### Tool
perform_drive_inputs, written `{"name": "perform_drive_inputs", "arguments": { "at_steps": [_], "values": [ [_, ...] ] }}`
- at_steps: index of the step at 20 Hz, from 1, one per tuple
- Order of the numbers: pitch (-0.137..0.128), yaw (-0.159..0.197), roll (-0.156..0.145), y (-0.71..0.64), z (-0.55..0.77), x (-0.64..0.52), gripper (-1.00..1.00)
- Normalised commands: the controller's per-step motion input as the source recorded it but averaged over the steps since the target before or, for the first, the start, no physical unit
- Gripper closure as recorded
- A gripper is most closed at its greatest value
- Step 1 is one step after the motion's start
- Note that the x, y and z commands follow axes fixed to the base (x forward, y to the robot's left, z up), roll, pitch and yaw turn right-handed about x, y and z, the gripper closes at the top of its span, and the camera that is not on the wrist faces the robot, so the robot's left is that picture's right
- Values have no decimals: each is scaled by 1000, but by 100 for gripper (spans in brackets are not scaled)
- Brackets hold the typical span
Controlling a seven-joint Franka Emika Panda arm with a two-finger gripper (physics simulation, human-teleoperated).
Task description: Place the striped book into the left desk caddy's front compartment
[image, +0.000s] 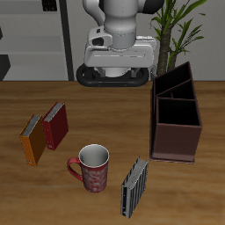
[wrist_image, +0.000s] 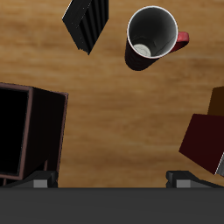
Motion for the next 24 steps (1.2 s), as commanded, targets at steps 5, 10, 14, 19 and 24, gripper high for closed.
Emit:
{"name": "perform_drive_inputs", "arguments": {
  "at_steps": [5,10,14,19,24],
  "values": [
    [-50,27,7,77,162,298,-100],
    [-13,-1,-7,39,98,464,-100],
    [-4,-14,-17,-31,76,572,-100],
    [31,-35,-70,-94,2,413,-100],
    [19,-47,-17,-42,6,355,-100]
  ]
}}
